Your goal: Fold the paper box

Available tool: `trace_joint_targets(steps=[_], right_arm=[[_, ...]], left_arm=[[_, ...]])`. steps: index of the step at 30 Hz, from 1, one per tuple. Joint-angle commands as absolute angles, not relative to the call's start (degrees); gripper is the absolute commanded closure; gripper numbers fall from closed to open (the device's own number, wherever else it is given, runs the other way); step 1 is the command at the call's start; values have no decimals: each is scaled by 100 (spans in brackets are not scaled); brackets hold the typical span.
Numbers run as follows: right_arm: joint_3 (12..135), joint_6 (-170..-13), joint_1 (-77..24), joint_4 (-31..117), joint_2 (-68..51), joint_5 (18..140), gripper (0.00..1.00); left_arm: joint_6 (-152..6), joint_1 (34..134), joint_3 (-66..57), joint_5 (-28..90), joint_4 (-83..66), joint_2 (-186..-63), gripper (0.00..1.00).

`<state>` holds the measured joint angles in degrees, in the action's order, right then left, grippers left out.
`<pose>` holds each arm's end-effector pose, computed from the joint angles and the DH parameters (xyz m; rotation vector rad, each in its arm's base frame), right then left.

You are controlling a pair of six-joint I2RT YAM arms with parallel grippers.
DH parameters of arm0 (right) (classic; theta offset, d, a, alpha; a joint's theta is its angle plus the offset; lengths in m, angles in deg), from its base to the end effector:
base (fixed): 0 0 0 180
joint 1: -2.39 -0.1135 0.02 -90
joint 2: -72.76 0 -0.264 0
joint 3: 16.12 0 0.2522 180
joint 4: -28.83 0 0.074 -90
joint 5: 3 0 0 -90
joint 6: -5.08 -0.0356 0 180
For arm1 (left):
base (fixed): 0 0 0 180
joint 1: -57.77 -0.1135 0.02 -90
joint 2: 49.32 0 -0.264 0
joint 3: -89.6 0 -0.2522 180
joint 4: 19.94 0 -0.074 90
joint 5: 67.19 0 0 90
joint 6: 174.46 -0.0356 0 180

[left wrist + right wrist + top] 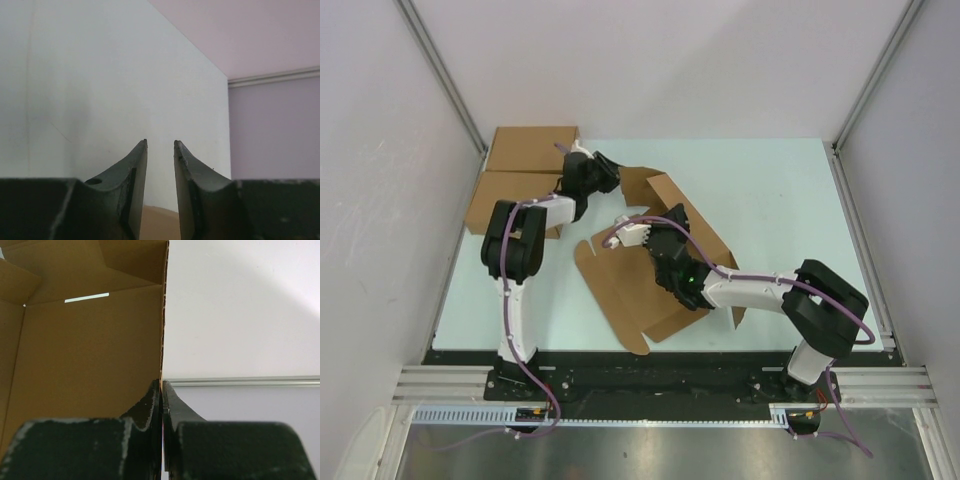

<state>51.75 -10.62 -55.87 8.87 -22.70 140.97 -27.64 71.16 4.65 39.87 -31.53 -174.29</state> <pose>0.2153 0.2933 0.2469 -1.1771 1.2952 -1.0012 0.4766 -0.1242 0.1701 -0.5452 1.9614 -1.0889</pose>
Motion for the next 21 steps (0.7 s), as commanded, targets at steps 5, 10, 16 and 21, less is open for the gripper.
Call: trace_joint_targets(steps=[5,10,16,21], right_arm=[[5231,-1338,-5720,814,-2383,14043,99],[5222,-1338,-5790,699,-2436,14052,97],[5222,-1312,-5869,445,-2629,14140,90],[5336,-1451,-5948,435,-2726,14237,59]], left_arm=[[-1925,7307,-852,4751,-5064,-16789,67],[-1643,7438,-1476,4751,-5645,-16490,67],[-1669,7553,-1828,4707,-5725,-16183,67],[-1678,7641,-2056,4619,-5795,-16112,67]])
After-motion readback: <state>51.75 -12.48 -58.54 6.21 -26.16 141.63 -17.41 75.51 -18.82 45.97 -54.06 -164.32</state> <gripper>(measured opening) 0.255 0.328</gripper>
